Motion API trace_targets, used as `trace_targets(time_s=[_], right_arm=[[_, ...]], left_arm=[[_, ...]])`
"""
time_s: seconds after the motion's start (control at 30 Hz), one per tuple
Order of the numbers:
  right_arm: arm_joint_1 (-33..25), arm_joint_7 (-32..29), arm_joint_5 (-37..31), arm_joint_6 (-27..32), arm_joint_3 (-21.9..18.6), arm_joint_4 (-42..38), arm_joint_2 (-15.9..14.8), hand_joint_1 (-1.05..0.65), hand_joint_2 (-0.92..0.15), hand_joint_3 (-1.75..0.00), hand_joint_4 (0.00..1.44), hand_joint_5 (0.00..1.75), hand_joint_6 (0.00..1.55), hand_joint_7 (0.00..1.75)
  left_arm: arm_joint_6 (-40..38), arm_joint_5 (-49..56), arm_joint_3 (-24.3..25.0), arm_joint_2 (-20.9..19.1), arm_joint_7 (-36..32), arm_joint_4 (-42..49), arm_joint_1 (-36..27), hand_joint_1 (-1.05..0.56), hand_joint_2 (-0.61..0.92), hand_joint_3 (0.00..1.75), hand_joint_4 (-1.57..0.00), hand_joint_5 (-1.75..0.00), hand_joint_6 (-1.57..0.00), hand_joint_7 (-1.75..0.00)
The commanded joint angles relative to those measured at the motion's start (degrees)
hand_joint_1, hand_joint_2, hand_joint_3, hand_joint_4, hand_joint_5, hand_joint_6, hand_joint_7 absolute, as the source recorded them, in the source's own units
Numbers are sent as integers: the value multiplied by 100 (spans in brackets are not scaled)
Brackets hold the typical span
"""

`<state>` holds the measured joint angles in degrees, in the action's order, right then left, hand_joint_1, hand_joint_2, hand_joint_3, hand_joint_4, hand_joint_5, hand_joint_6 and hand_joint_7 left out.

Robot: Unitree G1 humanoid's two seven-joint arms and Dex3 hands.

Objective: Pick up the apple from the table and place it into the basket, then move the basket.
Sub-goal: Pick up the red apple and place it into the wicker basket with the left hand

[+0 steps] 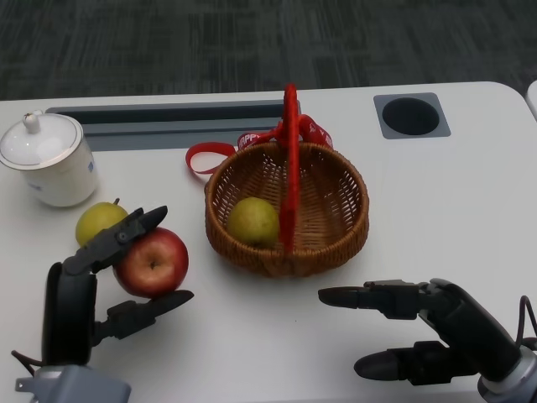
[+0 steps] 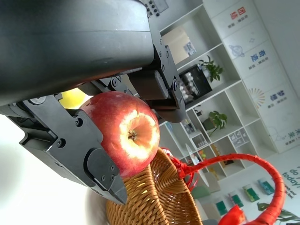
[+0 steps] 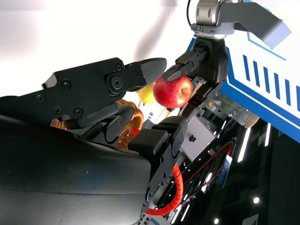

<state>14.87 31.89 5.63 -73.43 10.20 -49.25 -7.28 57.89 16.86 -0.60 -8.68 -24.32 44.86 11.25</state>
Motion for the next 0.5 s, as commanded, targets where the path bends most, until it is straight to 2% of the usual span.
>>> trace_targets(time_s=[0.03, 0.5], right_arm=[[9, 9, 54, -16, -14, -7, -78, -49, -92, -2, 78, 0, 70, 0], [-15, -41, -69, 88, 6, 58, -33, -50, -92, -3, 78, 0, 70, 0]], left_arm=[[230, 29, 140, 7, -97, -317, -21, -2, 79, 0, -124, -5, -113, -2], [-10, -443, 92, 138, 822, -2122, 30, -11, 77, 0, -126, -4, -116, -2]])
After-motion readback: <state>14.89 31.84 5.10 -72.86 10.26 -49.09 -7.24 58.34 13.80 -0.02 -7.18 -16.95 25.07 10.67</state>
